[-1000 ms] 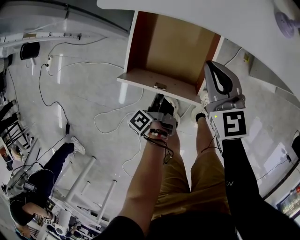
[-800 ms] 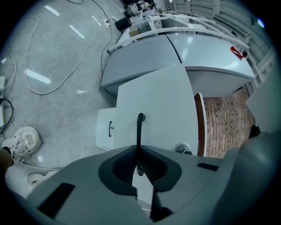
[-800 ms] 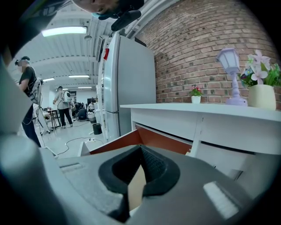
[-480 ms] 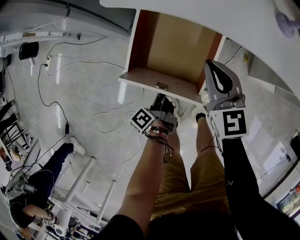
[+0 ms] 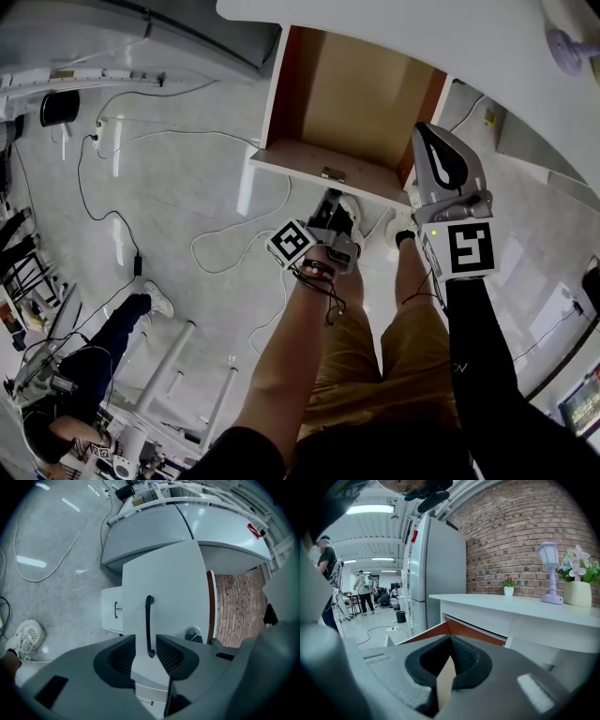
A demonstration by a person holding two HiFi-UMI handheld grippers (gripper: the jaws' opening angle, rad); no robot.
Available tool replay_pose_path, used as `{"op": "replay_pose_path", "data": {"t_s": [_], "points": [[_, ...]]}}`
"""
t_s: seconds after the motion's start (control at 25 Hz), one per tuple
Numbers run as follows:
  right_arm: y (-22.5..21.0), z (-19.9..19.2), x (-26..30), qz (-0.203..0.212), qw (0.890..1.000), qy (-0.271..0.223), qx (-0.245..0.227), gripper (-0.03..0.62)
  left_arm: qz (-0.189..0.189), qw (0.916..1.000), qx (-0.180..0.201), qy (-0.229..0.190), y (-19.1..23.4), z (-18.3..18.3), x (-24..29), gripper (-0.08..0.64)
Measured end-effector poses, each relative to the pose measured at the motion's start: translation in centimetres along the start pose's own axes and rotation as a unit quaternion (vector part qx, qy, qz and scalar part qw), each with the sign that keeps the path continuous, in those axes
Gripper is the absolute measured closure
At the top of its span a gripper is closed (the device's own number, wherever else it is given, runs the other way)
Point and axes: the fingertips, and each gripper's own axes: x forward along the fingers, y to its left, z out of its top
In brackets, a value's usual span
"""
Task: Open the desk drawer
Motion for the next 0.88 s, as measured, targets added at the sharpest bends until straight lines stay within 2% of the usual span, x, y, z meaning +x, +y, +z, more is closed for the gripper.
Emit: {"op": "replay_pose_path", "data": {"t_s": [0.16,0.28,0.4,0.68,0.88], "points": [[-0.1,0.7,-0.5,-0.012,1.000,0.010,-0.009,0.594,0.039,0.9970,0.045,0.049,1.4,-0.6,-1.6,0.387],[-0.4,2.4,-1.0,-0.027,1.000,0.012,-0.009,0.594,0.064,0.9881,0.102,0.096,1.2,-0.8,-3.2,0.355],[-1.1,4.6,-1.7,-0.043,0.999,0.012,-0.010,0.594,0.079,0.9771,0.154,0.124,0.1,-0.1,-5.0,0.338],[-1.3,10.0,-4.3,-0.075,0.996,0.020,-0.038,0.594,0.108,0.9563,0.241,0.126,-4.6,3.2,-9.5,0.309],[-1.1,14.6,-6.7,-0.085,0.996,0.008,-0.021,0.594,0.106,0.9307,0.330,0.116,-12.0,6.3,-10.4,0.291]]}}
